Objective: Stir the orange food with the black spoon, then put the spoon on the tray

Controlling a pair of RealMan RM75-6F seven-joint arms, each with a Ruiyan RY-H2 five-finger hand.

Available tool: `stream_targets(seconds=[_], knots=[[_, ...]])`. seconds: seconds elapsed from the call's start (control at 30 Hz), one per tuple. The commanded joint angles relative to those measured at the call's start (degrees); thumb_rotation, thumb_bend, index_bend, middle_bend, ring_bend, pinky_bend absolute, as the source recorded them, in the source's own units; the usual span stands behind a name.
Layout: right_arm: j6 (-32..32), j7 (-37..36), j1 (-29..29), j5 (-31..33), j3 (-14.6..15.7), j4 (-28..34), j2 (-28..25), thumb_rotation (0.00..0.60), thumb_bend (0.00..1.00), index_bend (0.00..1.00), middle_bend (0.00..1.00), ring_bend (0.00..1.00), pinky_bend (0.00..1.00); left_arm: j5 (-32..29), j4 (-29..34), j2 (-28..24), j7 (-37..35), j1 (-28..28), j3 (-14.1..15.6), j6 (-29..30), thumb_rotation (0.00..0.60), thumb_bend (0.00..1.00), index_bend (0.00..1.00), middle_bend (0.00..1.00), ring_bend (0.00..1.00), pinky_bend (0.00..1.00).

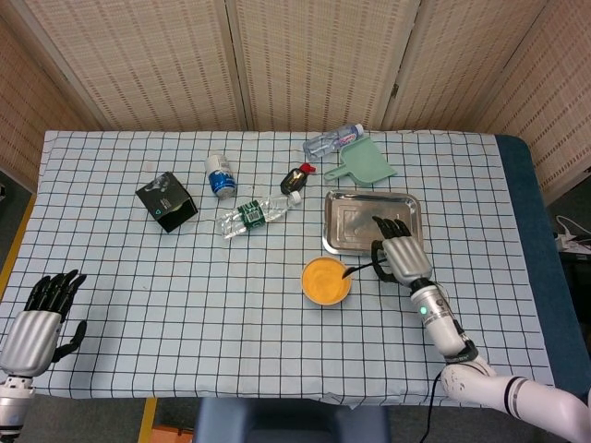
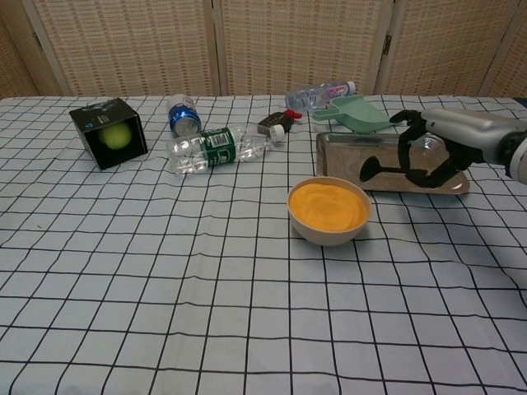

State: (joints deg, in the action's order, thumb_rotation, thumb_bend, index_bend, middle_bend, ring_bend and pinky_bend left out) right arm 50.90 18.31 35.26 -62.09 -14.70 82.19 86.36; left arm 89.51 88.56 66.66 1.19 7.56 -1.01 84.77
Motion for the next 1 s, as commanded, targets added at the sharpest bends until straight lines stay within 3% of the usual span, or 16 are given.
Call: stream_targets(seconds=[0.03,0.33,0.67,1.0], knots=[[-1.0,3.9,2.6,3.2,-0.6,0.9,1.0,0.6,0.35,0.72,0.0,0.0,0.0,0.1,0.1,-0.2,-0.5,-0.1,0.0,0.3,0.6,0.46,0.0,0.0,0.0,0.03],[-1.0,13.2,7.4,12.2,0.6,1.5,3.5,0.6,0.35,0.7,0.0,0.0,0.0,1.0,0.1,-1.0,-2.2,-0.5,0.2,1.2,0.6,0.46,0.0,0.0,0.0,0.03],[0.4,18.1,10.1,17.0,3.0,2.5,4.1,0.6,0.35,0.66,0.0,0.0,0.0,1.6,0.3,-1.3,-2.9,-0.5,0.5,1.5,0.6,0.46,0.0,0.0,0.0,0.03],[3.8,20.8,10.9,19.5,4.4,4.6,2.8,0.6,0.35,0.52,0.0,0.0,0.0,1.7,0.2,-1.4,-3.2,-0.4,0.5,1.4,0.6,0.46,0.0,0.0,0.0,0.03]])
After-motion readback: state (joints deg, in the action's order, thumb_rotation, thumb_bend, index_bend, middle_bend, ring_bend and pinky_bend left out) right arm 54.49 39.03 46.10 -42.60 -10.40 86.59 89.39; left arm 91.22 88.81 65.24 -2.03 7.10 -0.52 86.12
